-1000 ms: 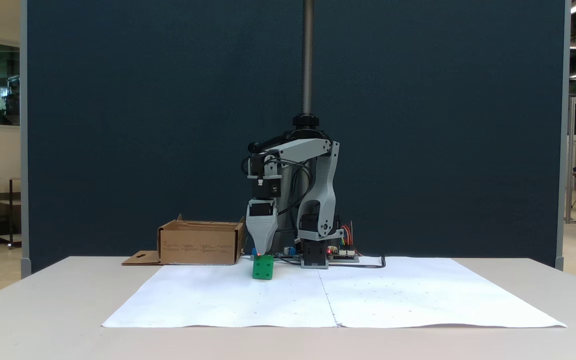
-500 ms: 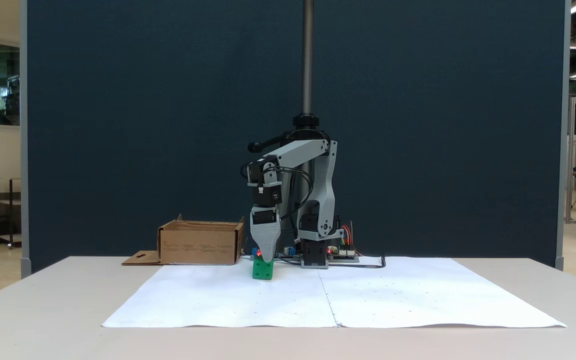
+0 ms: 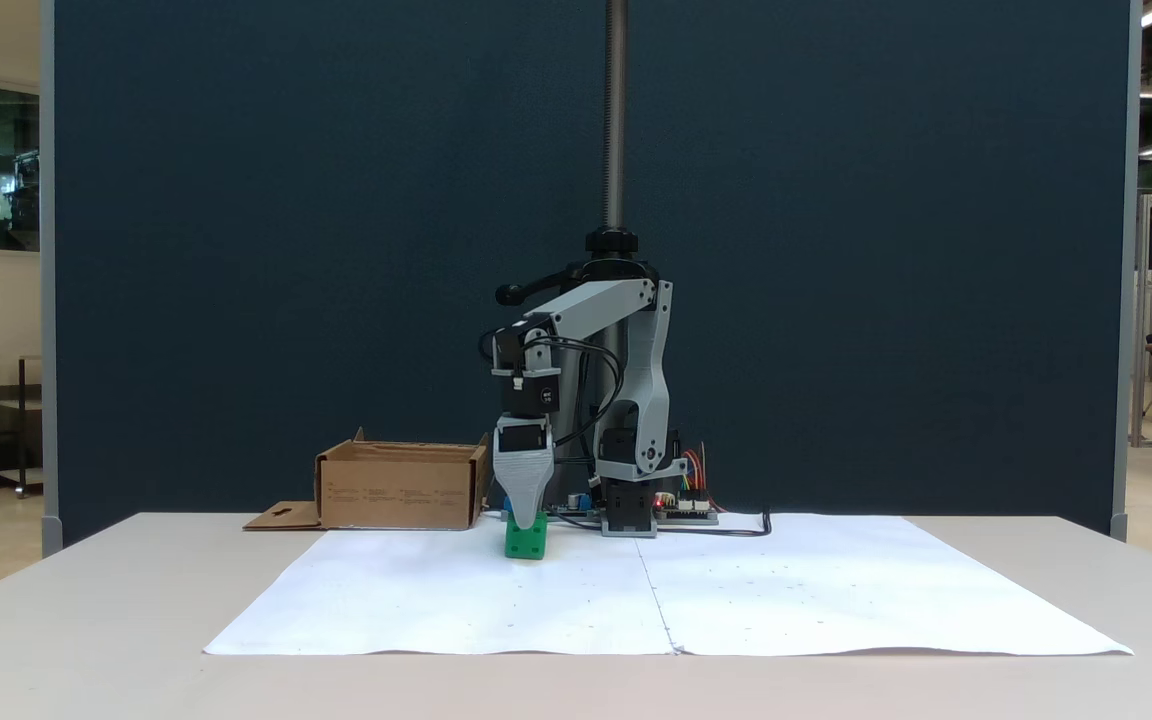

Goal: Grasp a green dice and put it in the bin.

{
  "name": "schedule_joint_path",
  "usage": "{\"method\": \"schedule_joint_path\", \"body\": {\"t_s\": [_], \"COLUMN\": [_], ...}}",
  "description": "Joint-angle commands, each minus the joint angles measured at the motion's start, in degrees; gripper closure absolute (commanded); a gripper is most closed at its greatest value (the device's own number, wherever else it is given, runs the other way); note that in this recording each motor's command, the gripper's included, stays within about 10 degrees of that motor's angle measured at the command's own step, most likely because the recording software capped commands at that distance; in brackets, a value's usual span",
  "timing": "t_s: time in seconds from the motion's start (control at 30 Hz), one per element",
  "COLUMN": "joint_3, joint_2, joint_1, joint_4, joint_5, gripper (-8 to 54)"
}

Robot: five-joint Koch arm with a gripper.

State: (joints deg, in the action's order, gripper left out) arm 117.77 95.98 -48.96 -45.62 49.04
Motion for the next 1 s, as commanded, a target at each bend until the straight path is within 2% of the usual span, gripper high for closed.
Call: {"method": "schedule_joint_path", "body": {"t_s": [0.0,0.53,0.97], "joint_3": [-0.7,-0.7,5.8], "joint_2": [0.6,-1.8,1.4], "joint_1": [-0.3,-3.0,-3.0], "joint_4": [1.6,8.3,8.3], "joint_5": [2.0,2.2,2.0], "gripper": [2.5,2.5,2.5]}}
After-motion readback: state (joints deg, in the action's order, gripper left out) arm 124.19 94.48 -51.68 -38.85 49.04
